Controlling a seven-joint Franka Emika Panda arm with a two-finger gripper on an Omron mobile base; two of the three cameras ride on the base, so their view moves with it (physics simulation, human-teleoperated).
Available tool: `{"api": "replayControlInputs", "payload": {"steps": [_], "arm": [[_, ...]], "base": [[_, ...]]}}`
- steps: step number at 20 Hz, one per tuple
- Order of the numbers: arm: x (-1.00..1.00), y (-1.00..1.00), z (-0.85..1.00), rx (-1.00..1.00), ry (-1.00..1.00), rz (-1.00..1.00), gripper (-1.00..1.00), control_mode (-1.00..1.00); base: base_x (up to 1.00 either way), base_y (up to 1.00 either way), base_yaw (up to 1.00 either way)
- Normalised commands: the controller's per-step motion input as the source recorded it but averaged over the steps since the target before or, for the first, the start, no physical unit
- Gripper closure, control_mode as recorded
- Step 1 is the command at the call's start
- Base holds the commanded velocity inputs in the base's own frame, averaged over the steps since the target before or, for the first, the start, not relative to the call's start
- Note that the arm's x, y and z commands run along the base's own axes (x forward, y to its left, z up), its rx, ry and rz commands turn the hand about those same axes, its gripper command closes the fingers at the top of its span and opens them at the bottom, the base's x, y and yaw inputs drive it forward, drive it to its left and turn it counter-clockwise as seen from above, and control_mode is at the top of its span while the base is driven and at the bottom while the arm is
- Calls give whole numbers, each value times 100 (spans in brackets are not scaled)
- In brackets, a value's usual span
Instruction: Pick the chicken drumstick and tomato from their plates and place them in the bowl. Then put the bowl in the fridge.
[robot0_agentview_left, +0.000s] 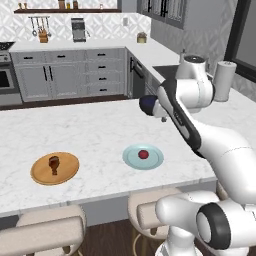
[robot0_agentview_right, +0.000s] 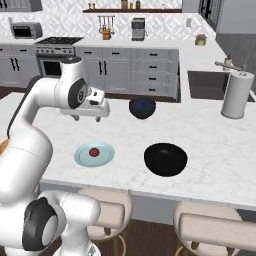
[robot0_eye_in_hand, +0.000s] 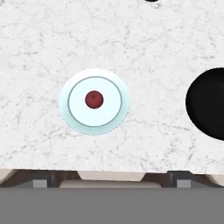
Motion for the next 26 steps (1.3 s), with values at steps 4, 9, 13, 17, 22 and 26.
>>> {"api": "replayControlInputs", "payload": {"steps": [4, 9, 13, 17, 22, 26], "arm": [[66, 23, -42, 0, 4, 13, -100, -100], [79, 41, -81, 0, 11, 28, -100, -100], [28, 38, -97, 0, 8, 21, -100, -100], [13, 6, -90, 0, 7, 5, -100, -100], [17, -12, -57, 0, 16, 0, -100, -100], [48, -1, -51, -1, 13, 0, -100, -100]], "base": [[0, 0, 0], [0, 0, 0], [0, 0, 0], [0, 0, 0], [0, 0, 0], [0, 0, 0]]}}
